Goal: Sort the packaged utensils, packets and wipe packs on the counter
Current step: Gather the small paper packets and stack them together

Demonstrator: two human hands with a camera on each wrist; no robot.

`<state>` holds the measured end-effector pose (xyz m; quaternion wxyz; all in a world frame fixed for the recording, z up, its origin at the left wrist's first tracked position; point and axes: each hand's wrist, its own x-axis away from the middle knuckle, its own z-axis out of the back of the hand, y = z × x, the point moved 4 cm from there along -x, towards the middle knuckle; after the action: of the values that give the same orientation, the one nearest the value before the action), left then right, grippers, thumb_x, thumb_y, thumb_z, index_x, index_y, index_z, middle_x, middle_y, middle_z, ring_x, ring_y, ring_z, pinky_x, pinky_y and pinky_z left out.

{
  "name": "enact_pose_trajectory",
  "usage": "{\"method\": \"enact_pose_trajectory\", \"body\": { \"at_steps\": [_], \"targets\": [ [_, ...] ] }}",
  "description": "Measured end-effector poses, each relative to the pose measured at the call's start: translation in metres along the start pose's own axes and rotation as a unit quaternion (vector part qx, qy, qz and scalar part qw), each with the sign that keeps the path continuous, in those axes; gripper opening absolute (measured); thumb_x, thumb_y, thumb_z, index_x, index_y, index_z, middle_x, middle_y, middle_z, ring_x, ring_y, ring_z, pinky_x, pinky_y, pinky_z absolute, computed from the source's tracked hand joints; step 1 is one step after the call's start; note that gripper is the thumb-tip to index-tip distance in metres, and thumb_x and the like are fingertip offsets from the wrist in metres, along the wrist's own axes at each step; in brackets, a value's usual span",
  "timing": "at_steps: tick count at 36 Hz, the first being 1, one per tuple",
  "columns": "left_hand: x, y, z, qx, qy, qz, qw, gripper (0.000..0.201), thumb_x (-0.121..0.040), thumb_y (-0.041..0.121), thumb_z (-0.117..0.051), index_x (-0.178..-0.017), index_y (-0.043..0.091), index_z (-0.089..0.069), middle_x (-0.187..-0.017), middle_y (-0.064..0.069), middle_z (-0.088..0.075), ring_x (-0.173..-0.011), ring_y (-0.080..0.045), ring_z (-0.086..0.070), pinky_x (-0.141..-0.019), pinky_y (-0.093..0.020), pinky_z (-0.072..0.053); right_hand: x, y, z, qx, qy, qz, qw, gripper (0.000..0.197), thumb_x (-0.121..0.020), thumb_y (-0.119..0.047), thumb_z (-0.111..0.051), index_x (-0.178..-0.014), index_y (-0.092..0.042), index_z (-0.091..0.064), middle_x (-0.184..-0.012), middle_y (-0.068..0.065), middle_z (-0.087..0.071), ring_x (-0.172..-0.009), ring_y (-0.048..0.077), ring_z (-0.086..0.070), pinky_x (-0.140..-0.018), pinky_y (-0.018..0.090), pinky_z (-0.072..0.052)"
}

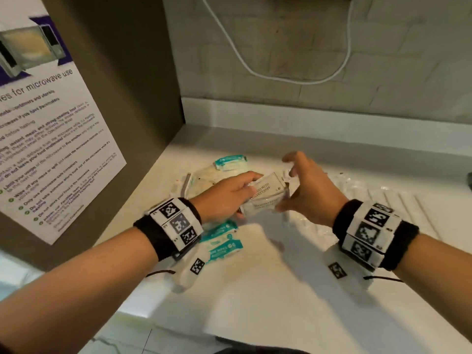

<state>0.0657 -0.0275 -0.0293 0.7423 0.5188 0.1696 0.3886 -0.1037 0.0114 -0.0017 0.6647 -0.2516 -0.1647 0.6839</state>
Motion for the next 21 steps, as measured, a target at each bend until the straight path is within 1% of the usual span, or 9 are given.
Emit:
{"method": "enact_pose_trajectory", "body": {
  "at_steps": [2,3,5,7,10,13,15,18,21],
  "targets": [
    [0.005,0.000,-0.019,-0.056,-0.040,-0.011,0.998,0.031,-0.104,0.017,-0.040,-0.128,0.030,-0.054,-0.122,0.002,-0.066,-0.107,-0.018,-0.066,-0.083,-0.039,-0.059,0.022,0.008,-0.004,0.002,-0.050,-0.006,0.999,0.095,-0.060,-0.015,-0.090,-0.139,-0.025,-0.036,-0.112,-0.005,-0.041,-0.077,0.008,-0.047,-0.073,0.021,-0.041],
    [0.007,0.000,-0.029,-0.088,-0.059,-0.017,0.994,0.034,-0.104,0.017,-0.040,-0.132,0.030,-0.052,-0.125,0.002,-0.064,-0.110,-0.017,-0.063,-0.087,-0.039,-0.058,0.030,0.013,-0.008,0.013,-0.082,-0.007,0.997,0.091,-0.062,-0.015,-0.088,-0.138,-0.026,-0.039,-0.112,-0.004,-0.045,-0.076,0.006,-0.048,-0.074,0.021,-0.041],
    [0.010,0.000,-0.047,-0.145,-0.093,-0.031,0.985,0.038,-0.103,0.016,-0.040,-0.138,0.027,-0.048,-0.130,0.000,-0.061,-0.115,-0.017,-0.059,-0.090,-0.037,-0.055,0.043,0.021,-0.016,0.036,-0.137,-0.011,0.990,0.070,-0.066,-0.015,-0.085,-0.127,-0.024,-0.052,-0.109,-0.003,-0.056,-0.079,0.010,-0.054,-0.074,0.021,-0.043],
    [0.013,-0.002,-0.063,-0.187,-0.127,-0.041,0.973,0.040,-0.101,0.014,-0.040,-0.140,0.022,-0.044,-0.133,-0.004,-0.057,-0.117,-0.019,-0.055,-0.095,-0.038,-0.050,0.055,0.027,-0.023,0.044,-0.161,-0.016,0.986,0.046,-0.070,-0.014,-0.082,-0.110,-0.020,-0.060,-0.103,-0.003,-0.065,-0.085,0.014,-0.058,-0.075,0.021,-0.044],
    [0.018,-0.003,-0.080,-0.228,-0.151,-0.048,0.961,0.042,-0.099,0.016,-0.047,-0.141,0.017,-0.040,-0.135,-0.007,-0.051,-0.119,-0.019,-0.051,-0.100,-0.033,-0.043,0.069,0.034,-0.028,0.041,-0.165,-0.018,0.985,0.034,-0.074,-0.016,-0.078,-0.104,-0.017,-0.062,-0.099,0.001,-0.069,-0.086,0.016,-0.061,-0.074,0.025,-0.049],
    [0.024,-0.007,-0.091,-0.227,-0.151,-0.046,0.961,0.062,-0.090,0.031,-0.067,-0.141,0.020,-0.033,-0.135,0.000,-0.048,-0.117,-0.012,-0.050,-0.094,-0.023,-0.042,0.078,0.040,-0.029,0.035,-0.156,-0.025,0.987,0.034,-0.077,-0.019,-0.076,-0.107,-0.016,-0.061,-0.098,0.001,-0.070,-0.086,0.017,-0.064,-0.073,0.027,-0.053],
    [0.025,-0.010,-0.096,-0.256,-0.145,-0.037,0.955,0.069,-0.085,0.034,-0.072,-0.139,0.021,-0.031,-0.132,0.001,-0.048,-0.113,-0.013,-0.052,-0.090,-0.025,-0.045,0.083,0.045,-0.028,0.038,-0.153,-0.038,0.987,0.039,-0.077,-0.021,-0.076,-0.111,-0.017,-0.058,-0.100,0.001,-0.070,-0.086,0.018,-0.064,-0.072,0.028,-0.052],
    [0.023,-0.013,-0.096,-0.318,-0.110,-0.045,0.941,0.049,-0.092,0.029,-0.062,-0.133,0.017,-0.038,-0.128,-0.005,-0.052,-0.105,-0.019,-0.056,-0.084,-0.030,-0.047,0.088,0.048,-0.025,0.078,-0.146,-0.042,0.985,0.053,-0.080,-0.031,-0.074,-0.125,-0.020,-0.048,-0.107,0.000,-0.068,-0.079,0.017,-0.059,-0.069,0.030,-0.049],
    [0.024,-0.012,-0.098,-0.385,-0.088,-0.056,0.917,0.033,-0.096,0.032,-0.054,-0.124,0.017,-0.044,-0.119,-0.006,-0.057,-0.097,-0.022,-0.057,-0.077,-0.033,-0.046,0.095,0.051,-0.025,0.112,-0.130,-0.032,0.985,0.058,-0.083,-0.033,-0.069,-0.133,-0.023,-0.040,-0.117,-0.002,-0.064,-0.085,0.018,-0.059,-0.070,0.031,-0.050]
  ]
}}
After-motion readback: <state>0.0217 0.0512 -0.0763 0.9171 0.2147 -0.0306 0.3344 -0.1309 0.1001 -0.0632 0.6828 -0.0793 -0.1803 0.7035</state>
